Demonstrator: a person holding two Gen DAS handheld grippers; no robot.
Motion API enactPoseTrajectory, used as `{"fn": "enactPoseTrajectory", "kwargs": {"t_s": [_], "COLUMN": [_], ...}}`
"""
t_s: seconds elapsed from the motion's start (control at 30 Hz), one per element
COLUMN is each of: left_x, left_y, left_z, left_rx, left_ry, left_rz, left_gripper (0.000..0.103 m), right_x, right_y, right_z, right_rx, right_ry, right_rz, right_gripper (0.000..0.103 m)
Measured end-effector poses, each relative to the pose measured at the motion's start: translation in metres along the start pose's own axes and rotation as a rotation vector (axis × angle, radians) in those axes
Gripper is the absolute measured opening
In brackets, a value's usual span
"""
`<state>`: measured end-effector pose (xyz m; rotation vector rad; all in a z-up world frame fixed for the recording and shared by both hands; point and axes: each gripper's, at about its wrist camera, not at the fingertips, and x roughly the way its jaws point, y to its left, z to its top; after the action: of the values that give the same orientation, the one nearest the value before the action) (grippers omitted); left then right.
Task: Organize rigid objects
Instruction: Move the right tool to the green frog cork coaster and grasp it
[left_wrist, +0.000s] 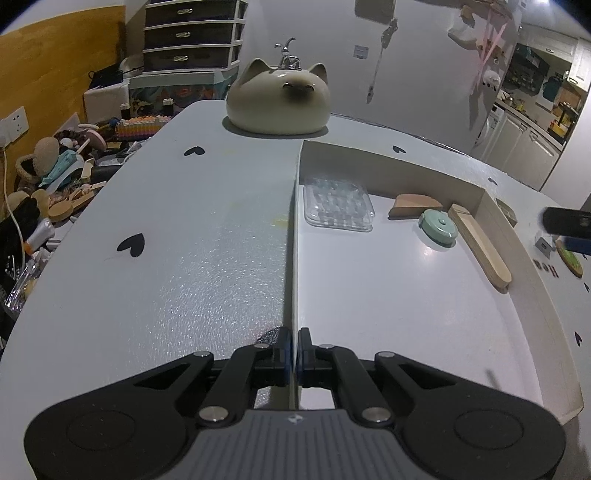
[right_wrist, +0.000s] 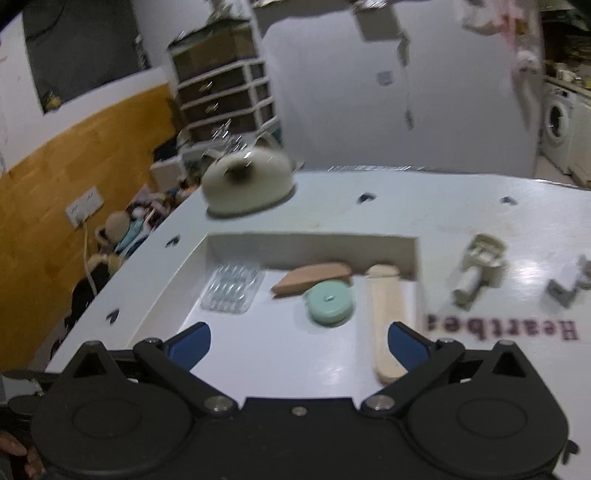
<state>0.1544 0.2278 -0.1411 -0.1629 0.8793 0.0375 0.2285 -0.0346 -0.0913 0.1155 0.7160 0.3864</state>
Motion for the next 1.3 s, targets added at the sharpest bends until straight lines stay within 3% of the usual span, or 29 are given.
{"fn": "enactPoseTrajectory", "kwargs": {"t_s": [0.23,0.73,1.03,1.3], "left_x": [-0.001,0.000,0.000,0.001], "left_y": [-0.002,-0.009,-0.016,-0.025], "left_z": [0.002,0.005,0.008,0.008], "left_rx": [-0.003,-0.052,-0.101,-0.120], "left_ry": [0.006,0.027,0.040,0.047], "left_rz": [0.015,0.077,0.145,0.201], "left_gripper": [0.002,0.003,0.006,0.008], "right_x": [-0.032,-0.038,0.001,0.028], "right_y": [-0.047,-0.210,-0.291,-0.323], "right_z": [-0.003,-0.011,-0.019,-0.012], "right_rx": [0.093,0.192,0.217,0.229], "right_ry": [-0.064,-0.043,0.085,0.096], "right_rz": [-0.161,-0.523,-0.574,-0.579], "right_gripper": [0.103,0.103,0.103,0.103]}}
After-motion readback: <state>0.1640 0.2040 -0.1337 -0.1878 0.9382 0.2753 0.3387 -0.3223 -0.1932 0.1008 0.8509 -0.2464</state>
